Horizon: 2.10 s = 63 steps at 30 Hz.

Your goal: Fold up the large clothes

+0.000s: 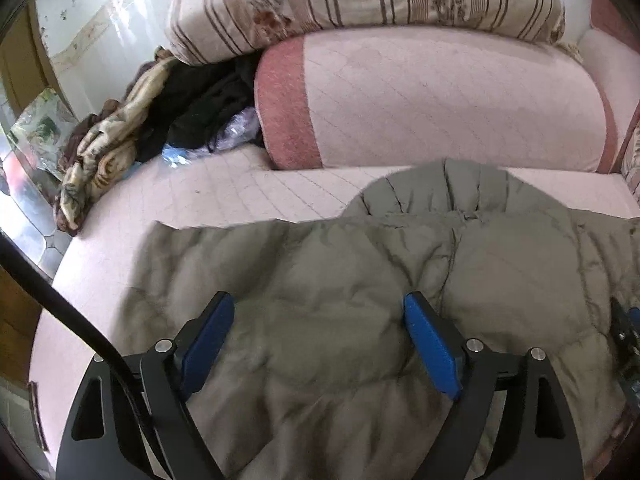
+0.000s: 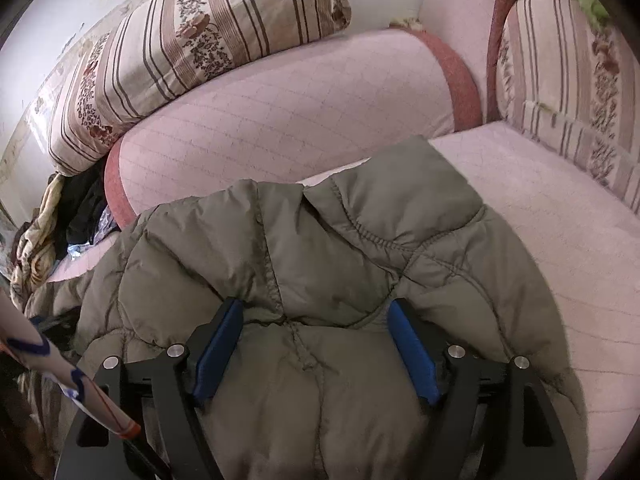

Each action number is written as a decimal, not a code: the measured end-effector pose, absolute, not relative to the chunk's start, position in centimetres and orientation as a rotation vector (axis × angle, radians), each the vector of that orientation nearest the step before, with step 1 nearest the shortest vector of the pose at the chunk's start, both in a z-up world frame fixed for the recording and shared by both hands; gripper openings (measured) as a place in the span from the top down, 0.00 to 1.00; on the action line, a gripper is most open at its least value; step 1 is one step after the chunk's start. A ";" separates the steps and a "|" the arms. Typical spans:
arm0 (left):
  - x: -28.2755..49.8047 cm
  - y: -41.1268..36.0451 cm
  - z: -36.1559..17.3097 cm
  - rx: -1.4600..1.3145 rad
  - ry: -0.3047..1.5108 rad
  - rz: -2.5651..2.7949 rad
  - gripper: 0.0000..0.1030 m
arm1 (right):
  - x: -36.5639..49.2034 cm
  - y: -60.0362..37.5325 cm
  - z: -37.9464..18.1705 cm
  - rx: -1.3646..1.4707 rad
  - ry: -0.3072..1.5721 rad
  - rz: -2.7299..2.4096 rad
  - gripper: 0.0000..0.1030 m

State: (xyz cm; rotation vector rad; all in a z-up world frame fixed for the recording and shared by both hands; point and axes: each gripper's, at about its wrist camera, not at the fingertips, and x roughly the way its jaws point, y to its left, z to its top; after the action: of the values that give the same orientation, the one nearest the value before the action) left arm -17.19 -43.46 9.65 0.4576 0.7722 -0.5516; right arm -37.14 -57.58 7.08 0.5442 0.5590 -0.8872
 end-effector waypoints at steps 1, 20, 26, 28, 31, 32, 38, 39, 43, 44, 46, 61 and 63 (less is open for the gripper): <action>-17.6 -42.6 10.5 0.464 0.748 -0.543 0.16 | -37.2 -57.1 7.5 0.526 0.555 -0.894 0.23; -12.6 -33.8 7.2 0.418 0.840 -0.331 0.16 | -36.5 -51.6 6.7 0.405 0.607 -0.839 0.15; -13.0 -34.4 6.3 0.469 0.780 -0.314 0.15 | -35.0 -51.6 5.9 0.335 0.629 -0.860 0.11; -13.1 -34.4 6.8 0.480 0.782 -0.321 0.15 | -35.1 -51.6 6.0 0.336 0.628 -0.858 0.11; -13.8 -33.7 8.1 0.469 0.781 -0.336 0.16 | -35.8 -51.3 7.3 0.328 0.616 -0.863 0.11; -14.3 -33.3 8.7 0.457 0.775 -0.345 0.16 | -36.2 -51.1 8.0 0.320 0.598 -0.868 0.11; -17.8 -32.3 11.0 0.434 0.740 -0.405 0.16 | -39.4 -52.0 9.9 0.349 0.540 -0.949 0.11; -18.2 -32.3 11.0 0.433 0.742 -0.412 0.16 | -39.8 -52.4 9.7 0.366 0.545 -0.964 0.11; -19.3 -33.1 9.6 0.452 0.770 -0.432 0.16 | -40.6 -54.1 8.0 0.430 0.586 -0.990 0.11; -19.4 -33.2 9.2 0.454 0.776 -0.429 0.16 | -40.3 -54.2 7.6 0.420 0.600 -0.991 0.11; -19.3 -33.4 8.5 0.456 0.788 -0.426 0.16 | -39.7 -54.3 7.0 0.389 0.626 -0.993 0.11; -21.1 -31.6 9.4 0.435 0.776 -0.464 0.16 | -37.6 -47.9 9.7 0.189 0.575 -0.910 0.11; -21.2 -31.5 9.3 0.427 0.784 -0.464 0.16 | -36.4 -47.2 8.1 0.157 0.631 -0.893 0.11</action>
State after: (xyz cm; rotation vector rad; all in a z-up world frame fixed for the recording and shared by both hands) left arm -21.23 -31.52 9.26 0.4273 0.7840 -0.4638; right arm -36.44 -47.17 8.08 0.1566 0.6310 -0.8931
